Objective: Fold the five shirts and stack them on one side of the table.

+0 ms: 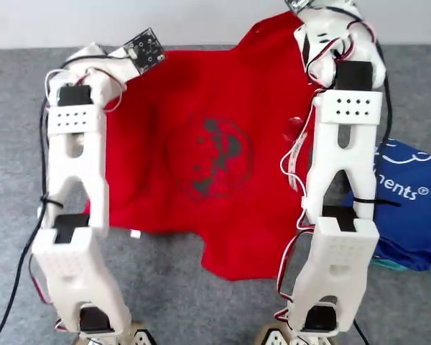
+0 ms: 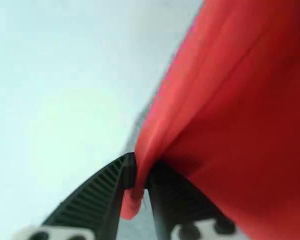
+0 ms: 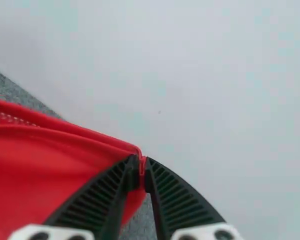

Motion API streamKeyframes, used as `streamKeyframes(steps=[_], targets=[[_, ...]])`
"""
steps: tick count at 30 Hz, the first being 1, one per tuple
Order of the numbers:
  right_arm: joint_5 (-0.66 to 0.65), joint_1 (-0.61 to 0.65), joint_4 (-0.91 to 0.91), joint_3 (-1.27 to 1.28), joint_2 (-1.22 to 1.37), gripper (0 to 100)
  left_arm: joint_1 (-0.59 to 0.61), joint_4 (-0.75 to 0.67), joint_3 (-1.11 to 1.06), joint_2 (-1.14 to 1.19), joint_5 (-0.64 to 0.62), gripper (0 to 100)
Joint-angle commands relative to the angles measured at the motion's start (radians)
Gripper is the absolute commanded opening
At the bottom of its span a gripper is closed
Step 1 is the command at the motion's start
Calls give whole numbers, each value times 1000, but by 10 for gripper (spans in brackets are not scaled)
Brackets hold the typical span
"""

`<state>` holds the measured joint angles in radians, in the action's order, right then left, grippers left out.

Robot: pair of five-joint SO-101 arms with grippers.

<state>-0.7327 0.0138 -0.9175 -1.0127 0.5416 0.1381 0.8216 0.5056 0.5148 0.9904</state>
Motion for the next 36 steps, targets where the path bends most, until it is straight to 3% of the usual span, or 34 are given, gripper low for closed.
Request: streamKeyframes(steps=[1, 7, 16, 21, 27, 36], targets=[[3, -4, 28, -8, -10, 10, 8, 18, 176, 54, 25, 15], [5, 1, -38, -6, -16, 10, 11, 176, 297, 133, 25, 15], [9, 18, -628, -43, -102, 13, 20, 605, 311, 140, 25, 15], [11, 28, -878, -35, -156, 14, 60, 744, 311, 140, 25, 16], [18, 33, -881, 157, -288, 11, 110, 933, 308, 138, 101, 16], [18, 93, -877, 723, -601, 14, 150, 934, 168, 137, 127, 17]])
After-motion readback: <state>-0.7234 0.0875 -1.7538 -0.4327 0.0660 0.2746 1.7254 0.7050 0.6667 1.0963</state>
